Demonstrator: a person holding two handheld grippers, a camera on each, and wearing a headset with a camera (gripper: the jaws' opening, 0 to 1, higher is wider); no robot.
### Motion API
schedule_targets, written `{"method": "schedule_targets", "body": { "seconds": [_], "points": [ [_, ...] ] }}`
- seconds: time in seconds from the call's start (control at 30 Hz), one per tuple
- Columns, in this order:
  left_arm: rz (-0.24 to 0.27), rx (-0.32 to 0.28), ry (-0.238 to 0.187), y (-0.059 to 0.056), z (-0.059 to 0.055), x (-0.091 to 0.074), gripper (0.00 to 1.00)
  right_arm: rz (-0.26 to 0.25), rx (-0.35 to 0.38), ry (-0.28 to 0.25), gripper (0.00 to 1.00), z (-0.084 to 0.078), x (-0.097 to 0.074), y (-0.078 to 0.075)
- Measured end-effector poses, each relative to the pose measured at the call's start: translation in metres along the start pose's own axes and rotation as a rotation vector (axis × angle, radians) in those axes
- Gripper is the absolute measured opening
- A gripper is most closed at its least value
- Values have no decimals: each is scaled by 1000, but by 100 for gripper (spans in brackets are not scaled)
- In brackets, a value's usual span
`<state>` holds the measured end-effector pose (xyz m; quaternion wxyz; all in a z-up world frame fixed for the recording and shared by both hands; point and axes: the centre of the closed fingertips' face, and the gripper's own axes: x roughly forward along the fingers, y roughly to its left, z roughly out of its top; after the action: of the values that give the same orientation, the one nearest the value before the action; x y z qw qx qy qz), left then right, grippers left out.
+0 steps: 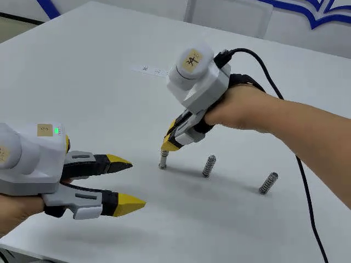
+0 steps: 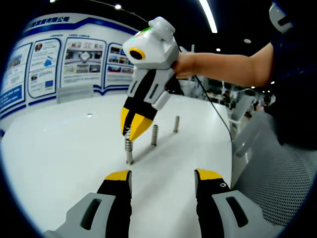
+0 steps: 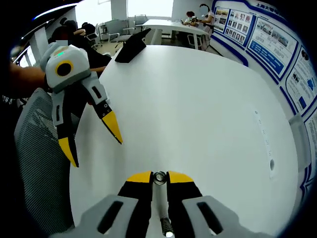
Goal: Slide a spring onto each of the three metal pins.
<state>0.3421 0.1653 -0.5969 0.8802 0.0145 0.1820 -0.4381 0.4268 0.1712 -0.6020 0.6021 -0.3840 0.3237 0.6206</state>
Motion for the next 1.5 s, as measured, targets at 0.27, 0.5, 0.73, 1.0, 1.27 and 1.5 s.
{"method": "schedule_targets", "body": {
  "seconds": [0.27, 0.5, 0.73, 1.0, 1.27, 1.5],
  "points": [
    [3, -3, 1, 0, -1, -1, 52, -4, 21, 11, 12, -7, 12, 1],
    [3, -6, 5, 0, -2, -1, 52, -17, 40, 19, 12, -16, 22, 3],
    [3, -10, 7, 0, -3, -1, 52, -29, 60, 5, 12, -17, 26, 1],
    [2, -11, 8, 0, -3, 0, 52, -42, 55, -16, 17, -16, 27, -3],
    [2, -15, 9, 0, -4, -1, 52, -73, 52, -52, 22, -19, 13, -6],
    [4, -15, 9, 1, -2, -1, 52, -124, 64, -106, 25, -25, -11, -9]
  ]
}}
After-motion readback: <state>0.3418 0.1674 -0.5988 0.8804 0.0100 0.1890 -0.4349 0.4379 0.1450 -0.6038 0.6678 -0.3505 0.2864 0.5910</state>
